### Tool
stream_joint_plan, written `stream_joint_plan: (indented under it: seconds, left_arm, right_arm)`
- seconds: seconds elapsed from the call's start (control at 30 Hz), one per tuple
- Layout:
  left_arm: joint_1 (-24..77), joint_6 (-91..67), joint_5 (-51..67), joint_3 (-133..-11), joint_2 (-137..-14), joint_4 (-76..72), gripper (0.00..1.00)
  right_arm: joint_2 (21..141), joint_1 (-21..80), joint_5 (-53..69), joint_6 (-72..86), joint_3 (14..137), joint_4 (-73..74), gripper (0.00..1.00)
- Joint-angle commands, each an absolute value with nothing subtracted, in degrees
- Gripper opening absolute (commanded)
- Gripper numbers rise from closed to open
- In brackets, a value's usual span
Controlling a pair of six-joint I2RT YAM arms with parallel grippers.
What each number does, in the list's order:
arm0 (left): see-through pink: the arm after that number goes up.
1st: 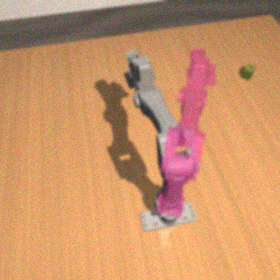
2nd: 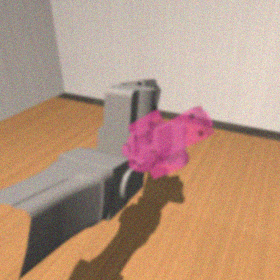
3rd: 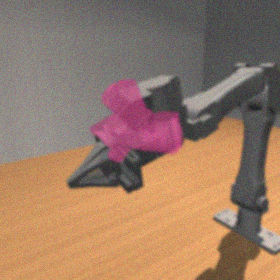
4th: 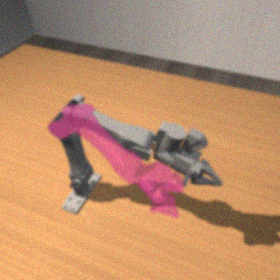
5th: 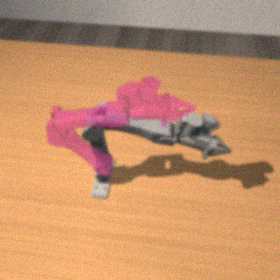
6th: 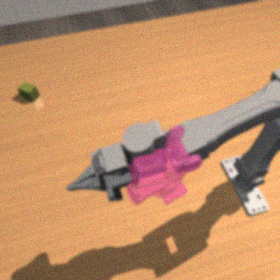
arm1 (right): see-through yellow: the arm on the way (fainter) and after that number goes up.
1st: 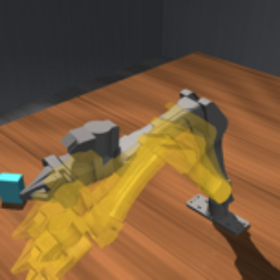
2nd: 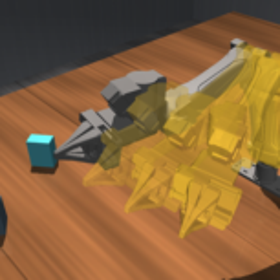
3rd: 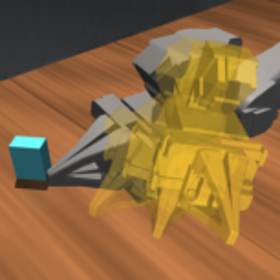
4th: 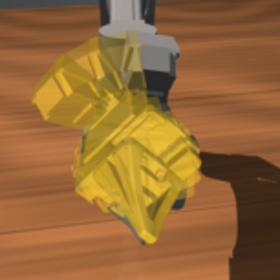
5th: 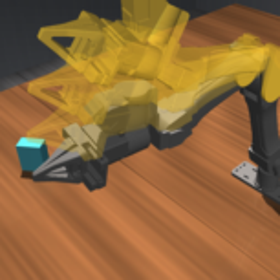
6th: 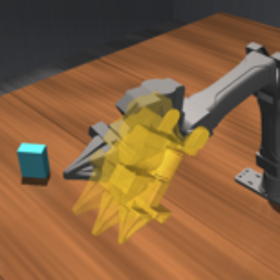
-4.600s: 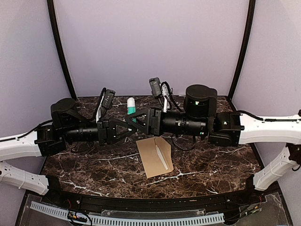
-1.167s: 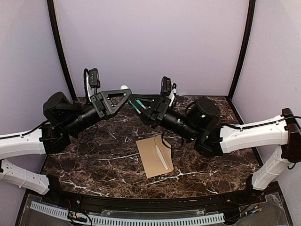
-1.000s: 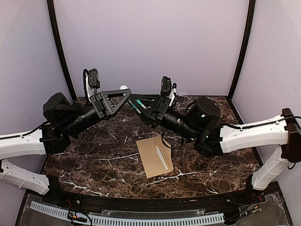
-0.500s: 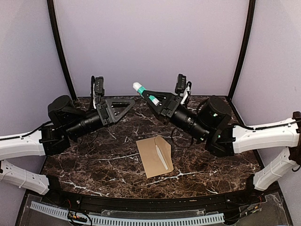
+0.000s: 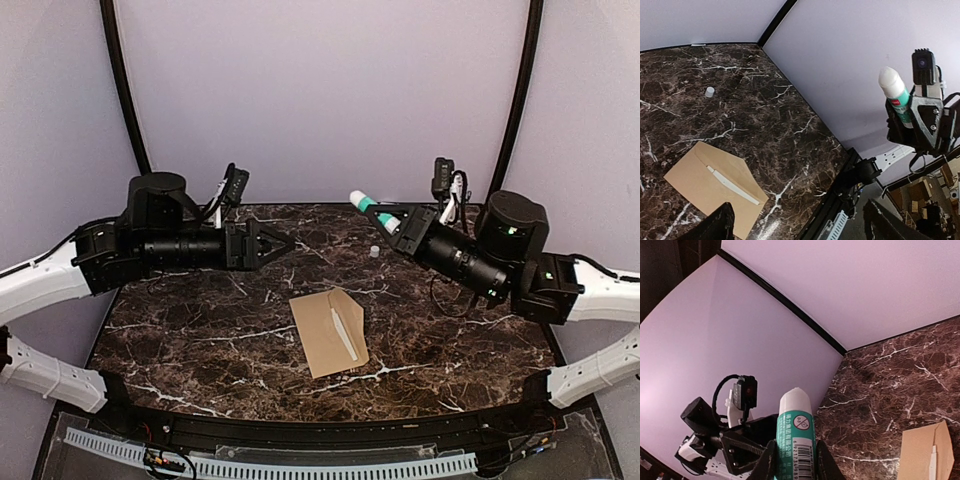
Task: Place the letter into the envelope and seal it
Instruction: Paint the envelope at the center of the board.
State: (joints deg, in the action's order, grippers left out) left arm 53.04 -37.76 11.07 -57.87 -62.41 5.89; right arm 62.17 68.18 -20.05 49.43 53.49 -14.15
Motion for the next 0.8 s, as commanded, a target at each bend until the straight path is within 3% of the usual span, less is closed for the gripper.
stream_joint_plan:
  seconds: [0.0,0.13,0.4,0.5,0.77]
  left_arm:
    - [47.34,-23.93,17.98,-63.26,-68.75,21.11,0.88]
    - [43.75,-14.98,21.97,-66.36,-77.2,22.78,0.86]
    - [43.33,-5.45,16.62,-72.9,-95.27,22.5,0.81]
    - [43.26,-4.33,12.06,-76.53,-99.67,24.55,0.74]
    - [43.23,-4.0,13.17,-73.85,-104.26,16.66,0.57]
  right_arm:
    - [59.78,67.77,-22.83,46.54,55.84,6.68,0.13]
    - [59.68,67.8,-19.5,48.16,56.96,17.32,0.13]
    - [66.18,68.03,-11.62,50.17,60.87,29.06,0.13]
    - [70.11,68.08,-9.9,49.35,63.79,31.56,0.13]
    - [81.52,67.38,-6.08,49.24,71.35,38.17,0.13]
